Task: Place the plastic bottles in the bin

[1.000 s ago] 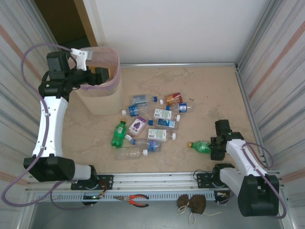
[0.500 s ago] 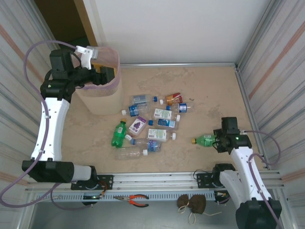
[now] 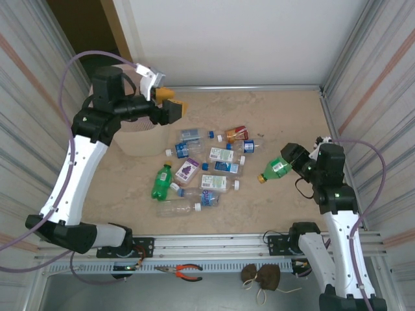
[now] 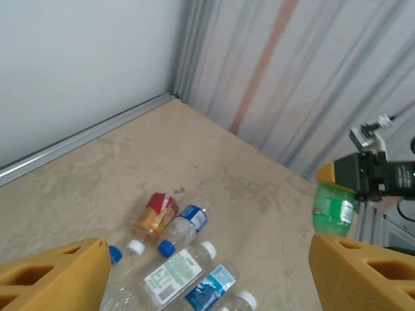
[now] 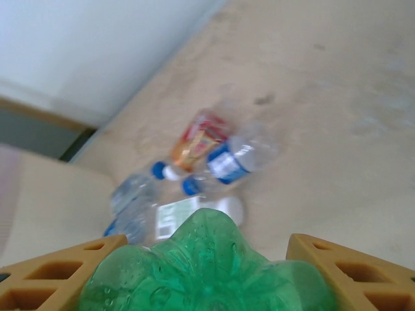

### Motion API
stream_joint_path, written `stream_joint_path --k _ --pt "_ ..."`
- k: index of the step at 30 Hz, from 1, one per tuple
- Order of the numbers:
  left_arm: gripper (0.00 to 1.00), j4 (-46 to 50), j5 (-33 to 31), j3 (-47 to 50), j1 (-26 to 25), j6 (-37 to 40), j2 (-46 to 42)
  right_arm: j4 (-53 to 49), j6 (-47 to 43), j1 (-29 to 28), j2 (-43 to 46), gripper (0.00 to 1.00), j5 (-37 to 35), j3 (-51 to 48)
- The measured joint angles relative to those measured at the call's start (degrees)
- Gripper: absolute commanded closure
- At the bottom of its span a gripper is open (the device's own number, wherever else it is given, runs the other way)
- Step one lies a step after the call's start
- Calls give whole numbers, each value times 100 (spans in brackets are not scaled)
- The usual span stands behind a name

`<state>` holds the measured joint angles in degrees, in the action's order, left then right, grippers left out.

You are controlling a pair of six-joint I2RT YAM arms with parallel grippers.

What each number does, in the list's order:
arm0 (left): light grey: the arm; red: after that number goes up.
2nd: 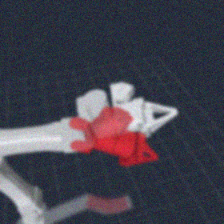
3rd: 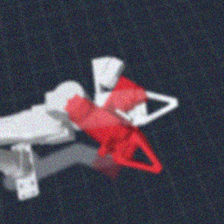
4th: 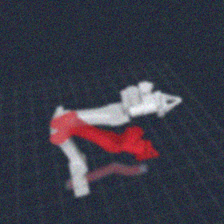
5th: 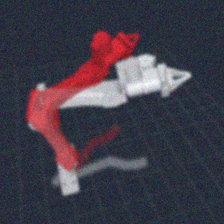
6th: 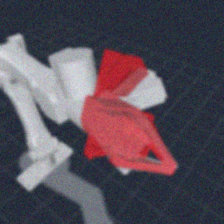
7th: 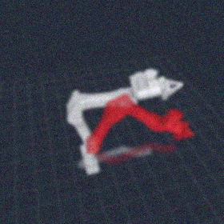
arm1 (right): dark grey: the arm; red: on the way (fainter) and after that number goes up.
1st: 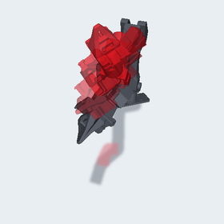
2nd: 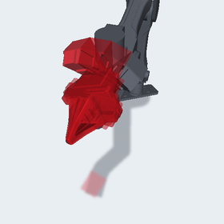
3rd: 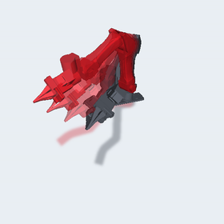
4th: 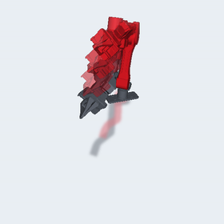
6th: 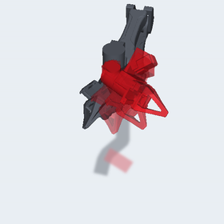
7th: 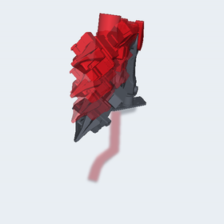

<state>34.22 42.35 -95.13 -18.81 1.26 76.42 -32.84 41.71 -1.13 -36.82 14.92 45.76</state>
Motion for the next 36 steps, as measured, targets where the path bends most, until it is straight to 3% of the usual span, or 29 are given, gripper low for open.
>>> stream_joint_path --k 10,18,31,36 --pt "18 -352 304 251 -935 85 44 1521 -1521 -1071 -162 64 1244 361" --pt "15 -942 632 660 -1777 0 166 1989 -2796 -2074 -726 63 1821 1268" --pt "14 -1749 452 1209 -2483 -50 192 2463 -3453 -3202 -1799 64 1919 2347" --pt "20 -1952 308 1320 -2667 -59 190 2514 -3497 -3493 -1939 64 1731 2496"
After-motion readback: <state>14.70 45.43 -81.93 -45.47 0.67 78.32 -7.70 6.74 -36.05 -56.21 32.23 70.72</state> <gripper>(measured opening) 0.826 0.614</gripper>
